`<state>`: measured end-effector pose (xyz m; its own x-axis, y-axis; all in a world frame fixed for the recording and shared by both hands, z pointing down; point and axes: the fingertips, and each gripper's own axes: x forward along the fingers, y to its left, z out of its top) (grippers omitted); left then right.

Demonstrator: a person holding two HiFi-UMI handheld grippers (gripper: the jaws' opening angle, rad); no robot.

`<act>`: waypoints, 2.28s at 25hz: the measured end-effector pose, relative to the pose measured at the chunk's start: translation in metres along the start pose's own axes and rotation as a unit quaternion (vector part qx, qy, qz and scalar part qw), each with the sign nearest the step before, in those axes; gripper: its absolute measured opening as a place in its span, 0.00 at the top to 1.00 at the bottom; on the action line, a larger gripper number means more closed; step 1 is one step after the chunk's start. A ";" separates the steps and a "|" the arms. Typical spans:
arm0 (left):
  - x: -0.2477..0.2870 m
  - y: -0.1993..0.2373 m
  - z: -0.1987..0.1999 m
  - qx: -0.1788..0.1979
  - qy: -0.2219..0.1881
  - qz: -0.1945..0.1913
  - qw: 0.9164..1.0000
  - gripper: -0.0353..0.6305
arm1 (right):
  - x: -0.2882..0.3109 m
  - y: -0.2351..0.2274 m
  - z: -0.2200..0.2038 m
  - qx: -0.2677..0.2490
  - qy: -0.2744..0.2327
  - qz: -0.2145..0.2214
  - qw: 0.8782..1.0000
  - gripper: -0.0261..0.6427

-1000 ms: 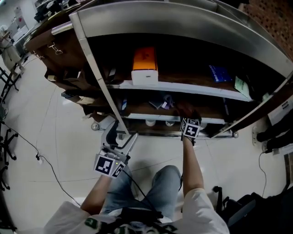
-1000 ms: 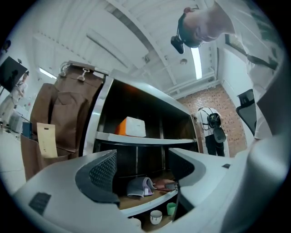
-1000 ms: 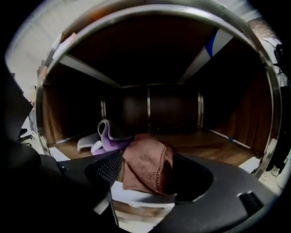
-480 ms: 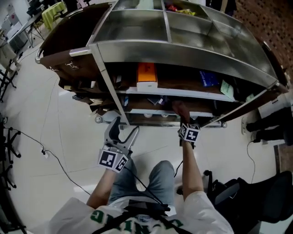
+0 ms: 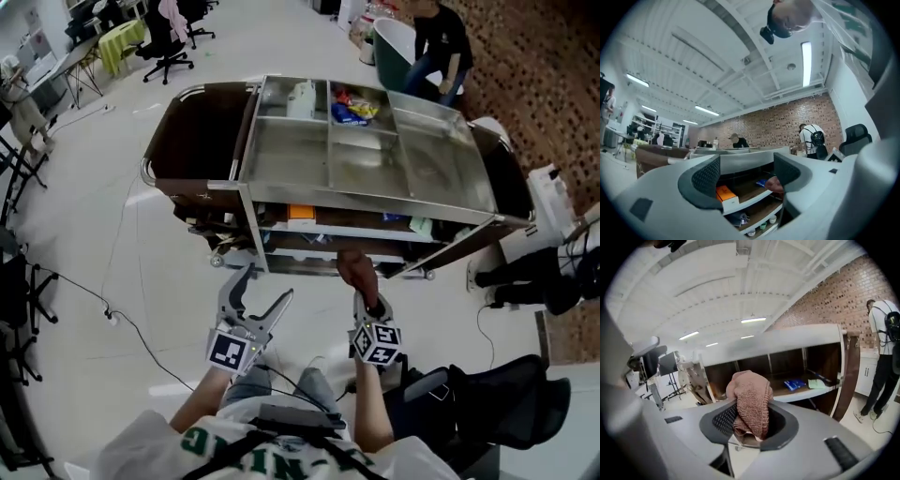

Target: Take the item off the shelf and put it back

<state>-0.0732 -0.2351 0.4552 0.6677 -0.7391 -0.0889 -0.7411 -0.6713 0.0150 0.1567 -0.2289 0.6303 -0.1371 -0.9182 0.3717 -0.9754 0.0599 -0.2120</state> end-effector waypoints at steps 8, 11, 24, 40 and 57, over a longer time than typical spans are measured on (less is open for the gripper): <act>-0.022 0.005 0.066 0.047 -0.049 0.018 0.998 0.45 | -0.105 0.058 0.134 -0.015 -0.112 0.022 0.993 0.78; -0.026 0.001 0.073 0.033 -0.058 0.022 0.998 0.45 | -0.127 0.061 0.153 -0.020 -0.132 0.028 0.991 0.78; -0.018 0.008 0.076 0.032 -0.068 0.027 0.997 0.45 | -0.147 0.049 0.168 -0.019 -0.167 0.028 0.985 0.78; -0.003 0.017 0.070 0.037 -0.054 0.056 0.996 0.45 | -0.103 0.009 0.102 -0.010 -0.106 -0.005 0.994 0.78; -0.029 0.039 0.058 0.042 0.001 0.139 0.989 0.45 | 0.154 -0.075 -0.001 0.033 0.014 -0.014 0.999 0.75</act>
<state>-0.1258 -0.2370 0.4002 0.4366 -0.8950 -0.0911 -0.8996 -0.4345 -0.0433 0.2085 -0.3743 0.7045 -0.1166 -0.9076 0.4033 -0.9654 0.0082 -0.2606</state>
